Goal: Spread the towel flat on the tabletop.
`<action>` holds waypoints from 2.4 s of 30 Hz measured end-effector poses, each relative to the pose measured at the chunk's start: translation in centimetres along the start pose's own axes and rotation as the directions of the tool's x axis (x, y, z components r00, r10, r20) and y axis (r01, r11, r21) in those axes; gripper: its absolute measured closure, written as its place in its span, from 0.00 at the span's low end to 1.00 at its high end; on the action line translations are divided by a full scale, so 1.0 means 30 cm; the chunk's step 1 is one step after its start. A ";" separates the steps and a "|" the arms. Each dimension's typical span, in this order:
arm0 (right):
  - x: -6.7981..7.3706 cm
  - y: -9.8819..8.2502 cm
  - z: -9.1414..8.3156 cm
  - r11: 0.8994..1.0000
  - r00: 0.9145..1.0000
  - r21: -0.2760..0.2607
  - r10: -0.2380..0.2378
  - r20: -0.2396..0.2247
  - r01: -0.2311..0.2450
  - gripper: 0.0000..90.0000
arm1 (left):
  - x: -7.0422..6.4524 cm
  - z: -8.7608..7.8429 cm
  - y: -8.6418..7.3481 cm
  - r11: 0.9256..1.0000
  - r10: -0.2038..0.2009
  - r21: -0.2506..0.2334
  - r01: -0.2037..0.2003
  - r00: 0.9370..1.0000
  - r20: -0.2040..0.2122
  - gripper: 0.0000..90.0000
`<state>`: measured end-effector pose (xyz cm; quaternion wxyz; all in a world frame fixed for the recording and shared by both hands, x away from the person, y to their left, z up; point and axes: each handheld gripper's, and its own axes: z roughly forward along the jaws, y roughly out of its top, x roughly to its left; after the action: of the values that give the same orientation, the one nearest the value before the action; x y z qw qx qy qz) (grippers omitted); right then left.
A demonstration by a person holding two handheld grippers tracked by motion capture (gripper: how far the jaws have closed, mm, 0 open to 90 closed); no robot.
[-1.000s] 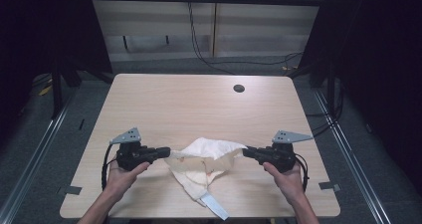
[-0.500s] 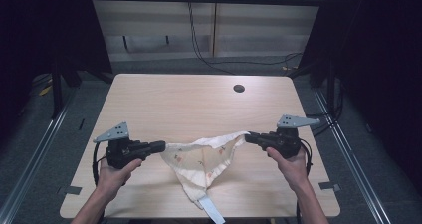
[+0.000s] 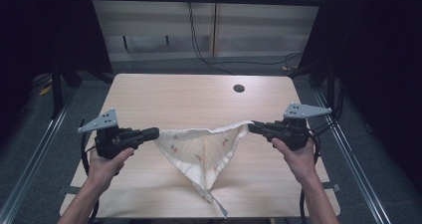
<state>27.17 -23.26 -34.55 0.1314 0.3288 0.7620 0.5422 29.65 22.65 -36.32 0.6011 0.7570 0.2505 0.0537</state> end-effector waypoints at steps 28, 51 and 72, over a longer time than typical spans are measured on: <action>0.233 0.115 -0.168 0.983 0.987 -0.086 -0.162 0.015 0.162 0.98 | -0.143 -0.189 0.088 0.990 0.121 -0.074 -0.122 0.992 -0.027 0.98; 0.050 -0.032 -0.059 0.999 0.997 -0.001 -0.045 0.057 0.045 0.98 | 0.003 0.003 0.021 0.999 0.016 0.030 -0.014 0.998 -0.055 0.98; -0.100 -0.072 0.105 0.997 0.997 0.070 0.013 0.074 -0.018 0.98 | 0.171 0.114 -0.090 0.990 -0.083 0.108 0.092 0.993 -0.081 0.98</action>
<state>30.39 -23.27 -38.17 0.1431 0.3589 0.7728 0.5035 34.55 22.31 -40.90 0.5497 0.7751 0.3088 0.0421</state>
